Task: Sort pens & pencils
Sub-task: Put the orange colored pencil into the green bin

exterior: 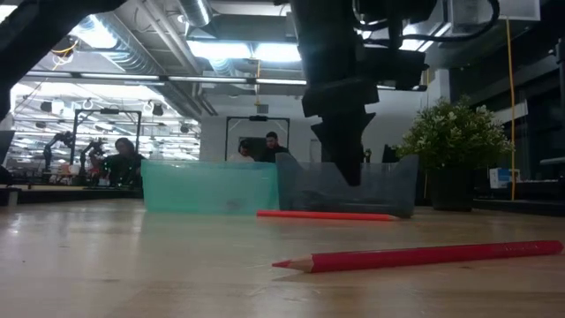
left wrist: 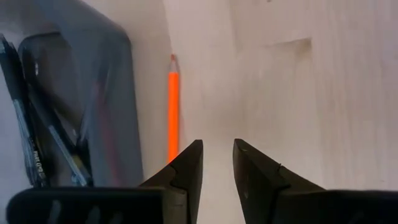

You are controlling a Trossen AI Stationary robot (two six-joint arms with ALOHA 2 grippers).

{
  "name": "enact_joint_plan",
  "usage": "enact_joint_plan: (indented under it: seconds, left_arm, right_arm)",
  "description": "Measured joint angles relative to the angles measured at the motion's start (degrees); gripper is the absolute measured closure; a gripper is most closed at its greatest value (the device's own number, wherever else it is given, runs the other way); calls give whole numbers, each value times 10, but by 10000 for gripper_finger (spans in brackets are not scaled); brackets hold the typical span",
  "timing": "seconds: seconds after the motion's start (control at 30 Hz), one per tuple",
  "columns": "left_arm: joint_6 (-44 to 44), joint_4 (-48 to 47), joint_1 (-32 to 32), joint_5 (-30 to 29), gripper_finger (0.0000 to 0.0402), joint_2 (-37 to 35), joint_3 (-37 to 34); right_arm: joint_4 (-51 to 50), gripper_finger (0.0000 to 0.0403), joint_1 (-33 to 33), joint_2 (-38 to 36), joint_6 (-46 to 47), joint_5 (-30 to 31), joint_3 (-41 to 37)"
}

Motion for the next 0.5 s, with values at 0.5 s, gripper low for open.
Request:
enact_joint_plan:
  seconds: [0.5]
  left_arm:
    - [37,56,25,38,319,1,-47]
  right_arm:
    - [0,334,0,0,0,0,0]
